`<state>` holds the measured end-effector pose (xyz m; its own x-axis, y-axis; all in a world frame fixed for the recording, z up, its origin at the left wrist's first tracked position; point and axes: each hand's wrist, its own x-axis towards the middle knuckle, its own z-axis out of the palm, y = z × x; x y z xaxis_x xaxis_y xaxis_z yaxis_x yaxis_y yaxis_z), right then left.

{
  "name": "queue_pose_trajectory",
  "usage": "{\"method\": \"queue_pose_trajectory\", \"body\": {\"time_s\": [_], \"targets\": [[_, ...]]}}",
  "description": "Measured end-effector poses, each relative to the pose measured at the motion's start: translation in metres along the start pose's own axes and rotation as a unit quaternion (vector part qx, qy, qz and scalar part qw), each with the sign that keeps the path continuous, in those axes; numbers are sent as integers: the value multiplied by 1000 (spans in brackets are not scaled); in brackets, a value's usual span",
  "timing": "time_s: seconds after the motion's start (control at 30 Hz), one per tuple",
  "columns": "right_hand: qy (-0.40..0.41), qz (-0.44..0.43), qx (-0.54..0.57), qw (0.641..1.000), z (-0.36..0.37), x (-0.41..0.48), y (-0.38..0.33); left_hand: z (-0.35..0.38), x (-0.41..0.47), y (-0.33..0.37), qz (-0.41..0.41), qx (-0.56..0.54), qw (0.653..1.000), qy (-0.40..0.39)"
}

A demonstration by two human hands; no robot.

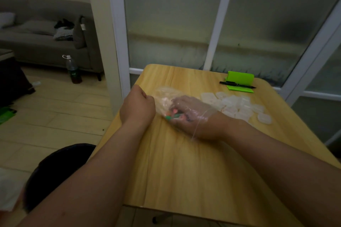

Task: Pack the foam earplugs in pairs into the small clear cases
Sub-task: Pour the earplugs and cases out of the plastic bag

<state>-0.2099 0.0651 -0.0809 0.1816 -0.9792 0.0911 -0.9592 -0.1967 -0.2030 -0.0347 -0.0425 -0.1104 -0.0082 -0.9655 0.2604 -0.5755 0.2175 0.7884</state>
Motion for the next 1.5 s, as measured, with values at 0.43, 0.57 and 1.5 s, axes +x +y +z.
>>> {"method": "queue_pose_trajectory", "body": {"time_s": [0.43, 0.57, 1.5], "targets": [[207, -14, -9, 978, 17, 6, 8, -4, 2, -8, -12, 20, 1000, 14], [202, 16, -4, 979, 13, 4, 6, -8, 2, -10, -20, 29, 999, 20], [247, 129, -94, 956, 26, -36, 43, -12, 0, -12, -16, 36, 999, 33]]}}
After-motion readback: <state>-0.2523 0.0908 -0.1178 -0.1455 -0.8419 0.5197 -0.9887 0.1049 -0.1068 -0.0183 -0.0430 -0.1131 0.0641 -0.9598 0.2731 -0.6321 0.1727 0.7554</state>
